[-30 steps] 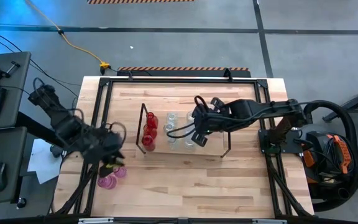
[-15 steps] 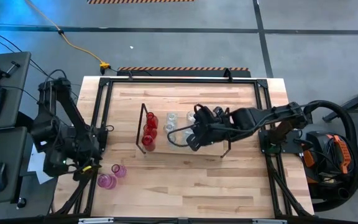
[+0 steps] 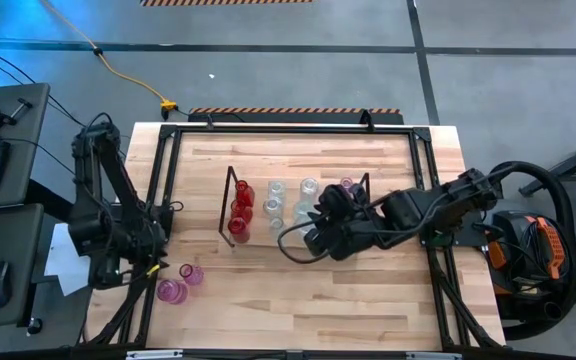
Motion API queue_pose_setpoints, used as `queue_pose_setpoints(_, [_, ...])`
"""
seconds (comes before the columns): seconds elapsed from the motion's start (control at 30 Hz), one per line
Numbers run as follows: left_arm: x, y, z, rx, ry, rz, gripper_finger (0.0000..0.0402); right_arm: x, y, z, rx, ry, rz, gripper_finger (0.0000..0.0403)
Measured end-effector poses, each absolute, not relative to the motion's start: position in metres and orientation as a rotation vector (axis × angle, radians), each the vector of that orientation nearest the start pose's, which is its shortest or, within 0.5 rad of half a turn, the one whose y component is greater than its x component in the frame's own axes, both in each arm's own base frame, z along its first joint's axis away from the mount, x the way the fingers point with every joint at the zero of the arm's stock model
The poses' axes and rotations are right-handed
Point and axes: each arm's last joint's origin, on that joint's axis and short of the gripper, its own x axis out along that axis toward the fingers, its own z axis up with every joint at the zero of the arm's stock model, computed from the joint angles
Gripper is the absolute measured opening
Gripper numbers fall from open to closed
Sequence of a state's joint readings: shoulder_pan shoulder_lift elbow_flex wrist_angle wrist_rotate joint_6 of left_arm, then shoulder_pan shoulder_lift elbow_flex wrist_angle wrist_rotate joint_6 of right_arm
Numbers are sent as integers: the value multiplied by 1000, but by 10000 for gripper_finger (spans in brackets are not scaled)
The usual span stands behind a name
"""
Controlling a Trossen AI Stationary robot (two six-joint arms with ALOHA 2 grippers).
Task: Sort vases onto shelf
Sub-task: Put the pink transparent vase aligned with the other pink vase on the shelf
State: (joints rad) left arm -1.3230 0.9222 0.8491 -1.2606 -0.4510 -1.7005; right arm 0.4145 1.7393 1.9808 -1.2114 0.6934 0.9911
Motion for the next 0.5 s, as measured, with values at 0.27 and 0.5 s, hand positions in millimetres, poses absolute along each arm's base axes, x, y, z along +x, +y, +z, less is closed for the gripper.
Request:
queue_pose_setpoints(0.27, [52, -120, 248, -577, 1069, 293, 131, 317, 120, 405, 344, 668, -561, 90])
queue_pose_setpoints(0.5, [61, -116, 239, -656, 1156, 440, 51, 316, 120, 404, 303, 693, -535, 90])
